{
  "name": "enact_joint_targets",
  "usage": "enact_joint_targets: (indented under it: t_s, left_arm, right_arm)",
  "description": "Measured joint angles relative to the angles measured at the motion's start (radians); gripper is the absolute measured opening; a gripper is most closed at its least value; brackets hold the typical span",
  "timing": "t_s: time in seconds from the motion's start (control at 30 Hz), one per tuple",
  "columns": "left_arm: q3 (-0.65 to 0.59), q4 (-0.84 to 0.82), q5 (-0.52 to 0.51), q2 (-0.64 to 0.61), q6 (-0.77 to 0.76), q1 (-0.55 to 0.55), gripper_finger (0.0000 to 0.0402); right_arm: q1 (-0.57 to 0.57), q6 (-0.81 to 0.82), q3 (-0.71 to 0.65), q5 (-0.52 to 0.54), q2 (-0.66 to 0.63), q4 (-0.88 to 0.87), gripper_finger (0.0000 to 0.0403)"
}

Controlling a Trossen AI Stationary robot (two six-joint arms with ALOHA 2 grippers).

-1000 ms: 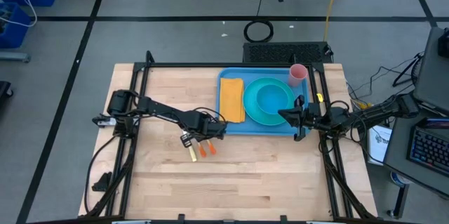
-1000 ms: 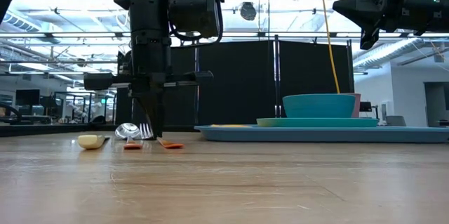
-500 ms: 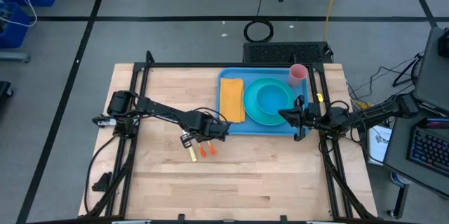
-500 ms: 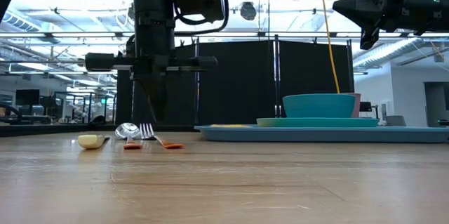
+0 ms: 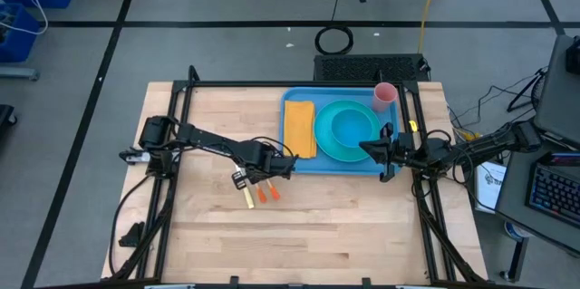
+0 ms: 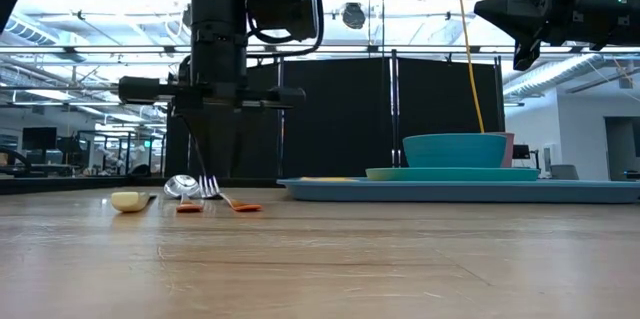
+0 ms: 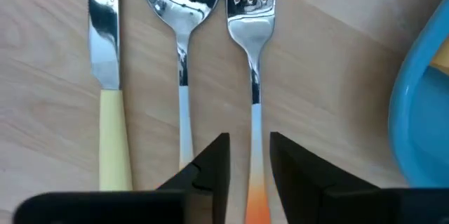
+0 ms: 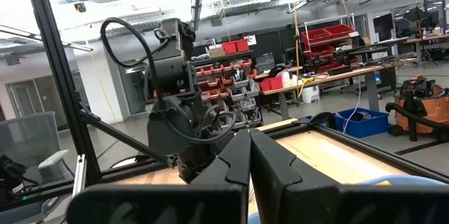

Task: Set up tray
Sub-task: Put the silver fork onto the blue tray

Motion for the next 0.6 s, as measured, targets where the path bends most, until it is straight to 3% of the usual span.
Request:
enact_joint_targets:
  t_s: [0.17,0.6]
  left_arm:
    - [0.000,0.000,0.003,0.015,-0.004,0.000,0.0129]
    - [0.001,0.054,0.007,0.083,0.006,0.017,0.0131]
  right_arm:
    - [0.000,0.000,0.000,0.000,0.000,0.000,0.0000]
    - [0.000,0.000,0.000,0.000,0.000,0.000,0.0000]
